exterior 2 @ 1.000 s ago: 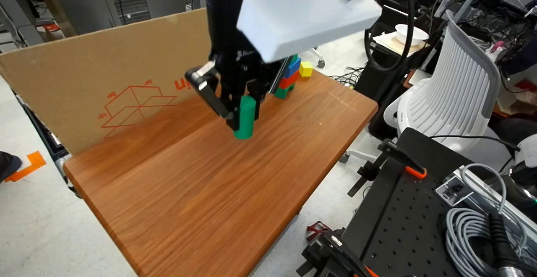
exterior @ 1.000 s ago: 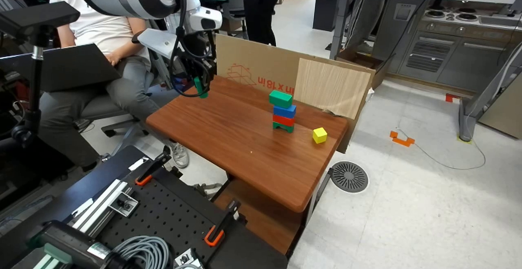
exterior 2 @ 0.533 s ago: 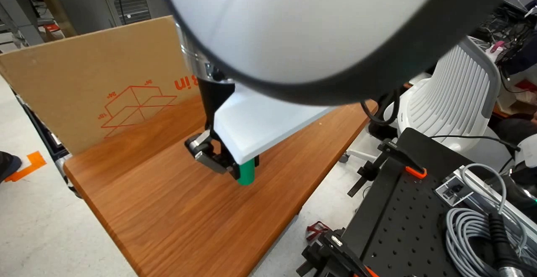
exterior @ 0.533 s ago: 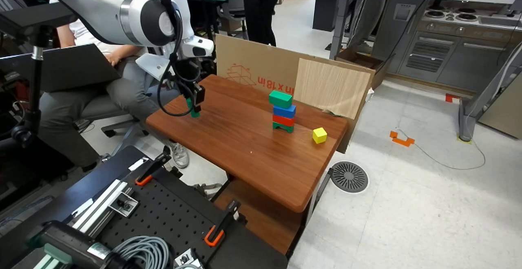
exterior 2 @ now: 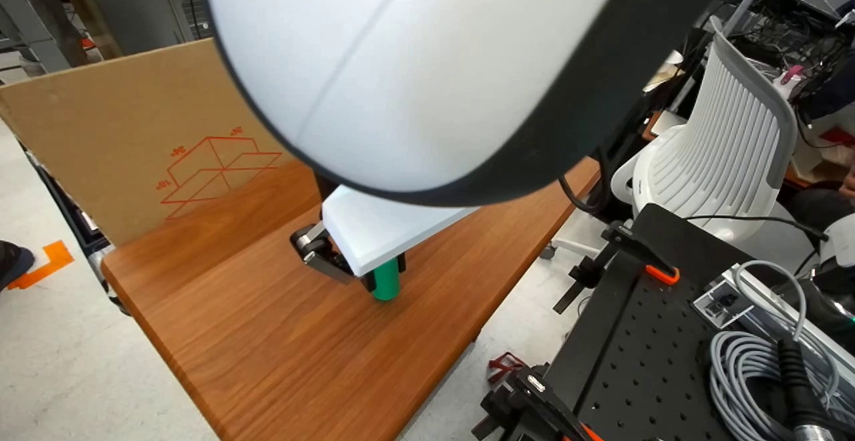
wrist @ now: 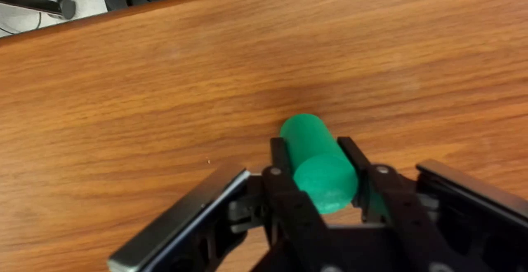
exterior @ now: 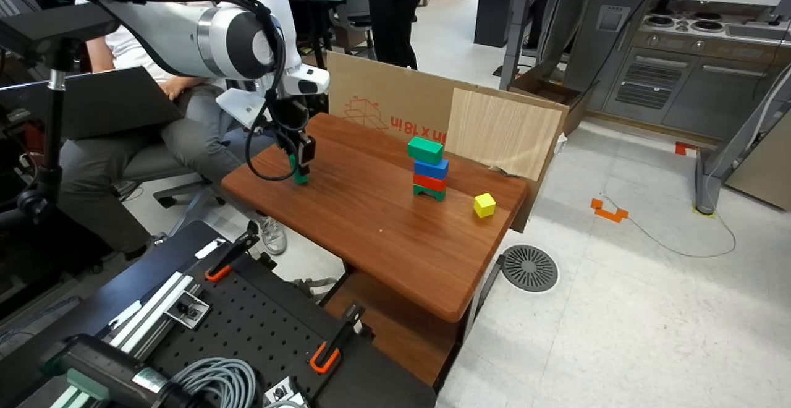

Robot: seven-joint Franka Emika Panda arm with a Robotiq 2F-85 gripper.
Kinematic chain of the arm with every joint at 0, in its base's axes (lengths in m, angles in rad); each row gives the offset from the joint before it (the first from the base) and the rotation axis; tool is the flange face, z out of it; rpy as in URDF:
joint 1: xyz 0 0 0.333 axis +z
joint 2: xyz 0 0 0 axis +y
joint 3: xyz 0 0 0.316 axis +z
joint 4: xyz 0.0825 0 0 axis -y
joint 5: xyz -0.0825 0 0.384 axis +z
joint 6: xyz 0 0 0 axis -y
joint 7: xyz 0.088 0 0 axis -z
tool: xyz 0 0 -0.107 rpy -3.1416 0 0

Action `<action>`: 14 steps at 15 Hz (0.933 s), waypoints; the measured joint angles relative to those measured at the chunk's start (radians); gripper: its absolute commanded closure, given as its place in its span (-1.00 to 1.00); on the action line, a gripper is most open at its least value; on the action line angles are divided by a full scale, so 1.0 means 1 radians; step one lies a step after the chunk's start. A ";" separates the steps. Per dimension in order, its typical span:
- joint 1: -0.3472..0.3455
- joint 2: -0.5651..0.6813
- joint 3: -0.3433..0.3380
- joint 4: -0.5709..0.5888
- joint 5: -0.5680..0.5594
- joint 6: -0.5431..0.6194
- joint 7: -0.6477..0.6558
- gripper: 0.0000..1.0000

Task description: Remove the green cylindrical block from the top of the yellow block and put it on the table.

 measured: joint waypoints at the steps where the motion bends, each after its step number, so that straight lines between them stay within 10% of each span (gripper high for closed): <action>1: 0.003 0.002 -0.003 0.005 -0.001 0.000 0.000 -0.20; 7: 0.025 0.021 -0.024 0.021 -0.014 0.000 0.002 -1.00; 14: 0.016 -0.057 -0.033 0.027 -0.018 -0.032 0.000 -1.00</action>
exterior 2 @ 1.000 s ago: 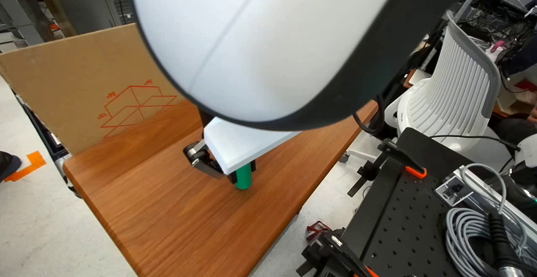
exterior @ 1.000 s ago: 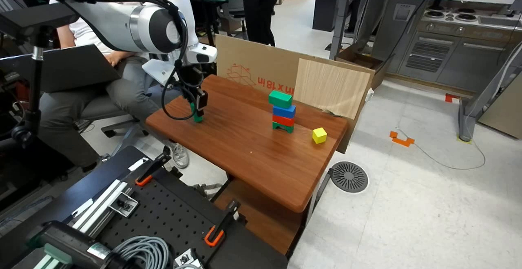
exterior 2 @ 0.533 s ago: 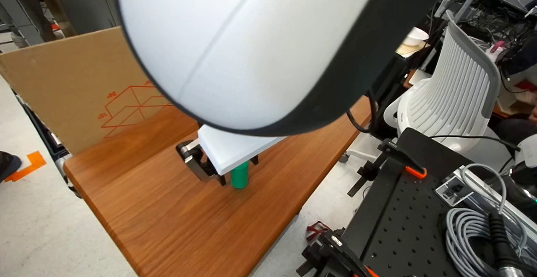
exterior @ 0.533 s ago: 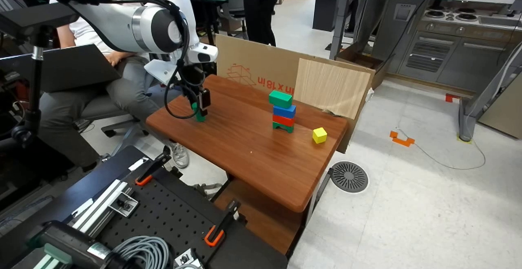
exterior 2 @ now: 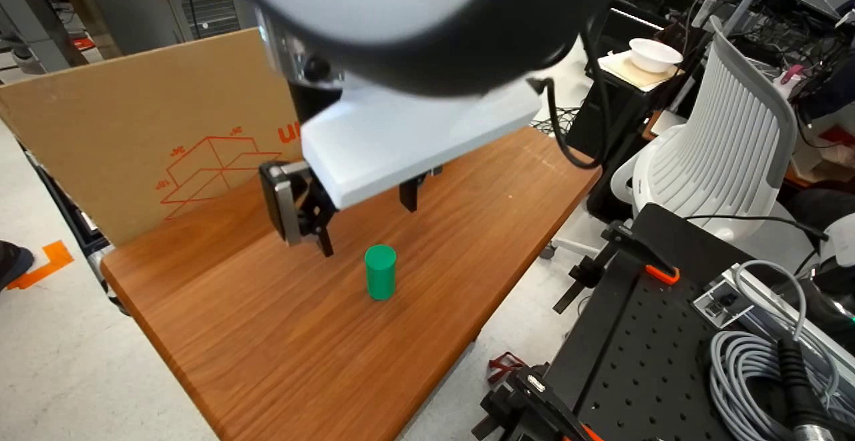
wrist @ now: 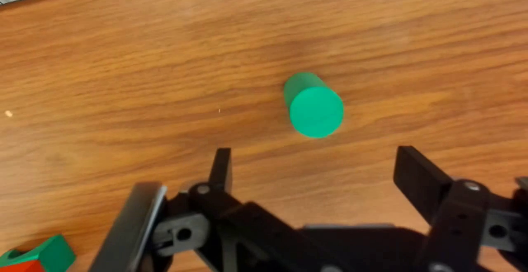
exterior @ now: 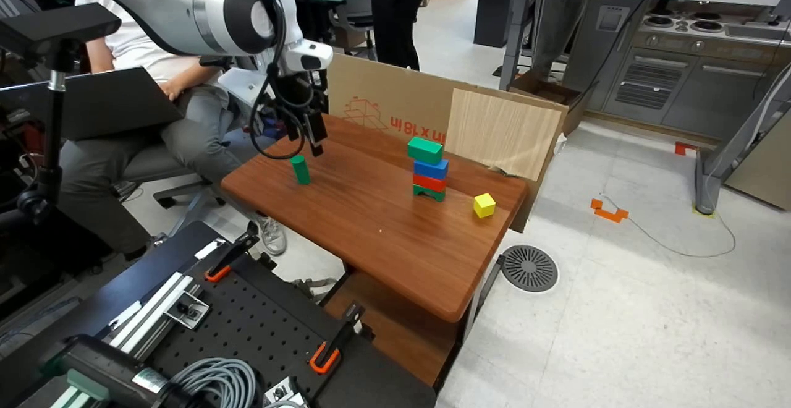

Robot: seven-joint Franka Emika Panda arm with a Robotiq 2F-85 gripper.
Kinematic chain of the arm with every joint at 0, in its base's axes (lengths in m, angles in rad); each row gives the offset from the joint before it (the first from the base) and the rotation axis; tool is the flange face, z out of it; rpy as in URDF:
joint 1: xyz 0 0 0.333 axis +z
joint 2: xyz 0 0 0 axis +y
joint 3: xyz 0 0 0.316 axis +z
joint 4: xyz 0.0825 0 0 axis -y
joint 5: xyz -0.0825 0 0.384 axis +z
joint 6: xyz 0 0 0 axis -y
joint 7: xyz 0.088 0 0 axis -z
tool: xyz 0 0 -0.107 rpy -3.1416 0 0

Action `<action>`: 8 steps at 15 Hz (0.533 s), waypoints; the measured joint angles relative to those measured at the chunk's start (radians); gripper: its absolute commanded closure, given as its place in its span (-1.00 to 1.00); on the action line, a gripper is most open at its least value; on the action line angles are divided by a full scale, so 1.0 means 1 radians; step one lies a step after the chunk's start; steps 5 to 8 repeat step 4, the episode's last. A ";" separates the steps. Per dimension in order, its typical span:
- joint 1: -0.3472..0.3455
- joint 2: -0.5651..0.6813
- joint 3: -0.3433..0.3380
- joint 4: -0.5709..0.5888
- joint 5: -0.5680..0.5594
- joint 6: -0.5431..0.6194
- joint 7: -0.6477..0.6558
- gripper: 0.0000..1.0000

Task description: Remove the green cylindrical block from the top of the yellow block and put it on the table.

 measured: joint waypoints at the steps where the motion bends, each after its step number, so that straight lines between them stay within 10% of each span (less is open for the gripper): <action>1: -0.007 -0.039 -0.001 -0.001 0.000 -0.026 -0.008 -1.00; 8: -0.042 -0.153 -0.001 0.003 0.003 -0.155 -0.044 -1.00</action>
